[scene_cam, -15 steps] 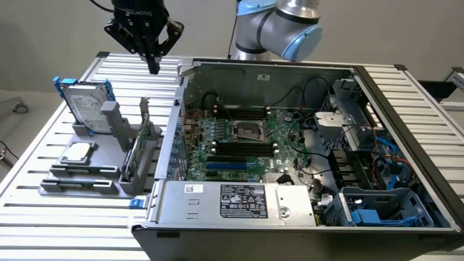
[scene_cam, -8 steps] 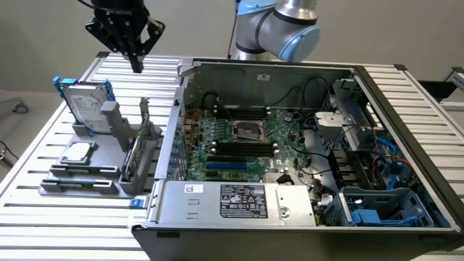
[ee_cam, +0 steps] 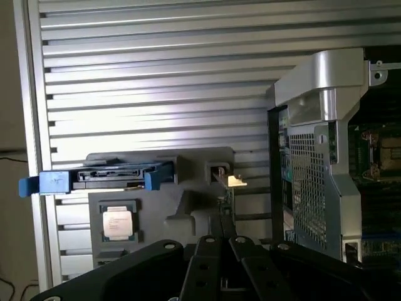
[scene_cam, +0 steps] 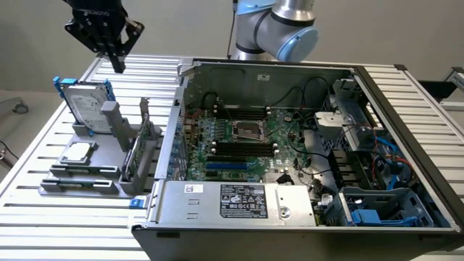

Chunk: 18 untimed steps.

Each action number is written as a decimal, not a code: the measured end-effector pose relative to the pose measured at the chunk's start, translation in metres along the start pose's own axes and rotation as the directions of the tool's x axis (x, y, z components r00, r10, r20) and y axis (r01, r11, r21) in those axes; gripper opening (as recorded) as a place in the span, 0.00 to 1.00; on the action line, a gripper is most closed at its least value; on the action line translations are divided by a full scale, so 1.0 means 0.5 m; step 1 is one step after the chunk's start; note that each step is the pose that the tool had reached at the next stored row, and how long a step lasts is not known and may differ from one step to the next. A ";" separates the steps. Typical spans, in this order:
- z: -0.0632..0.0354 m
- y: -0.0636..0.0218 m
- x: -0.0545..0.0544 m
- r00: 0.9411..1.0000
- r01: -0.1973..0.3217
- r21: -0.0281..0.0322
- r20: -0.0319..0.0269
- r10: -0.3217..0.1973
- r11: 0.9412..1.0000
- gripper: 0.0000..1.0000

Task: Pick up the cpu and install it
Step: 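Reach for the cpu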

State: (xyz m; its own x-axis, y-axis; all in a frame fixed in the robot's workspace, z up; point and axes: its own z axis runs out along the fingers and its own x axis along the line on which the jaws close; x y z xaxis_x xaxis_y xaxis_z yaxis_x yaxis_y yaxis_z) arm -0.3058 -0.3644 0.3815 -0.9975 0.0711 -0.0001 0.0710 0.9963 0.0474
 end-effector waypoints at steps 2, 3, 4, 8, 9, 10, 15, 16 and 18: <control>0.003 0.000 0.018 1.000 0.000 0.000 -0.001 0.000 1.000 0.11; 0.004 0.000 0.027 1.000 0.000 0.000 -0.002 0.000 1.000 0.11; 0.006 0.000 0.036 1.000 0.000 0.000 -0.002 0.000 1.000 0.11; 0.013 0.000 0.073 1.000 0.000 0.000 -0.004 0.000 1.000 0.11; 0.015 0.000 0.082 1.000 0.000 0.000 -0.005 0.000 1.000 0.11; 0.016 0.000 0.091 1.000 0.000 0.000 -0.006 0.000 1.000 0.11; 0.025 -0.003 0.137 1.000 -0.001 0.001 -0.010 0.001 1.000 0.11; 0.027 -0.003 0.146 1.000 -0.001 0.001 -0.011 0.001 1.000 0.11; 0.030 -0.004 0.164 1.000 -0.001 0.002 -0.013 0.001 1.000 0.11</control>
State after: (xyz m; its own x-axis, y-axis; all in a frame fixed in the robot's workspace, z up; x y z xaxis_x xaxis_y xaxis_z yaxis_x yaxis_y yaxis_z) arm -0.3875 -0.3600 0.3665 -0.9974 0.0711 0.0129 0.0716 0.9964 0.0455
